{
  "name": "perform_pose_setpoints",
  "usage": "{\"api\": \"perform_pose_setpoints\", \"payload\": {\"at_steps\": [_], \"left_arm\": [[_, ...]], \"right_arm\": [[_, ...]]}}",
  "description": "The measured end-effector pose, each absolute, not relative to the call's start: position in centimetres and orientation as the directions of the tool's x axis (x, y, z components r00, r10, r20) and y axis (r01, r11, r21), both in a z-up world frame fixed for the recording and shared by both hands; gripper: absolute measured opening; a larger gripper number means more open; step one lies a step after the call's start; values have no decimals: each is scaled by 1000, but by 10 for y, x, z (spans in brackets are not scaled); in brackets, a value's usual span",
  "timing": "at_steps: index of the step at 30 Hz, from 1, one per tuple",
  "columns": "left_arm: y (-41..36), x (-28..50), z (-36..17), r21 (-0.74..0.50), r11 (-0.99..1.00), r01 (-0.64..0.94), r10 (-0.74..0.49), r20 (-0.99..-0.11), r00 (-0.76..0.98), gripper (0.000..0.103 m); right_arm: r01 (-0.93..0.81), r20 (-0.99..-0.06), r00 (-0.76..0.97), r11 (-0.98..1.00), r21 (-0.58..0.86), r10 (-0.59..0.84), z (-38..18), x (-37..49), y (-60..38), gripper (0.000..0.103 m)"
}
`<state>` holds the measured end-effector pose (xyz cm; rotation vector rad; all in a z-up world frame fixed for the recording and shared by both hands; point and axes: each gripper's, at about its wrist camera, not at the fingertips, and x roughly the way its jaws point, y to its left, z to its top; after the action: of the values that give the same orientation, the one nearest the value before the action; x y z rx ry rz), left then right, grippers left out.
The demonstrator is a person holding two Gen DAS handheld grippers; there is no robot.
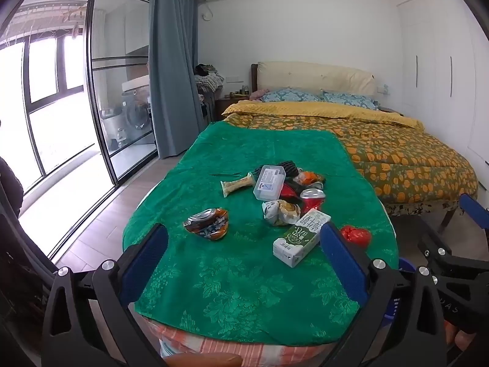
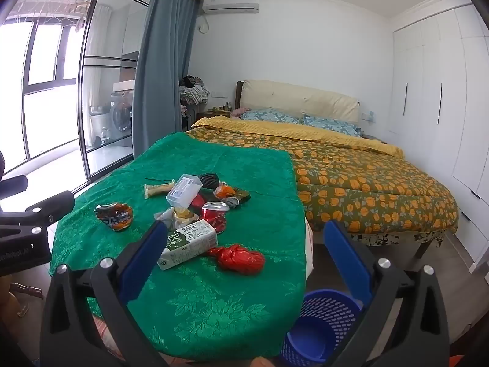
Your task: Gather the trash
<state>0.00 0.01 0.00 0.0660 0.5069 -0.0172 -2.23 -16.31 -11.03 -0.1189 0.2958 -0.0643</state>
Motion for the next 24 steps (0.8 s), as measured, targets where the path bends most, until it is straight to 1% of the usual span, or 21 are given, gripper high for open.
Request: {"api": "perform_pose_setpoints", "payload": {"at_steps": [24], "left_arm": [[0, 0, 0, 61, 998, 35, 0, -498, 867, 99]], "right_arm": [[47, -286, 955, 991, -129, -82, -113, -24, -163, 98]]}}
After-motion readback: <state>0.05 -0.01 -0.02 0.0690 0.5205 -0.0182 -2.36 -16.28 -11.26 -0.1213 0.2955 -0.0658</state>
